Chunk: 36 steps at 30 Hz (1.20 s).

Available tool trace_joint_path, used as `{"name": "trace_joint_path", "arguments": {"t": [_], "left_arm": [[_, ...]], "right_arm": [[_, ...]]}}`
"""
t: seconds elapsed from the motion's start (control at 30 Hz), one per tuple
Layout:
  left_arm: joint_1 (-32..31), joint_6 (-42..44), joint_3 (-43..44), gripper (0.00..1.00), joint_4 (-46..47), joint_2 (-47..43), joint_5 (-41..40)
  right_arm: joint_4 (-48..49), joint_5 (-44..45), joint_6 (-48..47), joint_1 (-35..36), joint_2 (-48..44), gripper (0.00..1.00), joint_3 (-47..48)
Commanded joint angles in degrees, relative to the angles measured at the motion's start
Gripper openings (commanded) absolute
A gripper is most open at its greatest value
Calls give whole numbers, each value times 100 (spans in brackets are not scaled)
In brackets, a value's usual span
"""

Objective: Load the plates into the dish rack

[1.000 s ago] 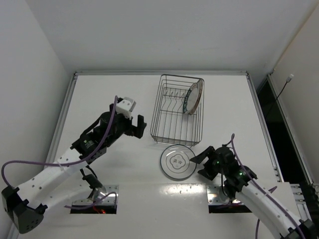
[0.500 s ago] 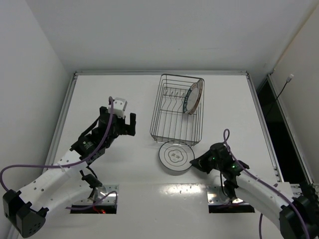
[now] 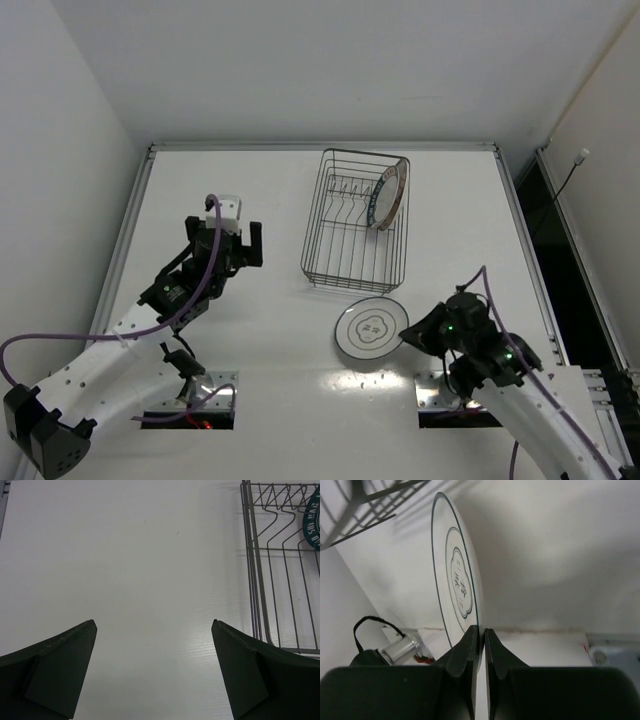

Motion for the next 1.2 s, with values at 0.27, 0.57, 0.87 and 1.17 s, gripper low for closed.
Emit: {"name": "trace_joint_path", "arguments": {"t": [0.27, 0.57, 0.87, 1.17], "left_arm": [[48, -247, 191, 100, -111, 4, -683], [48, -247, 191, 100, -111, 57, -736], [48, -300, 243, 100, -173, 57, -797], [48, -247, 243, 100, -120, 109, -797]], "right_arm": [[-2138, 2424, -2207, 41, 1875, 0, 4696], [-1646, 4268, -3887, 41, 5443, 0, 8309], [-856, 5018, -4713, -21, 7378, 0, 9497], [-794, 5361, -5057, -21, 8276, 0, 10132]]}}
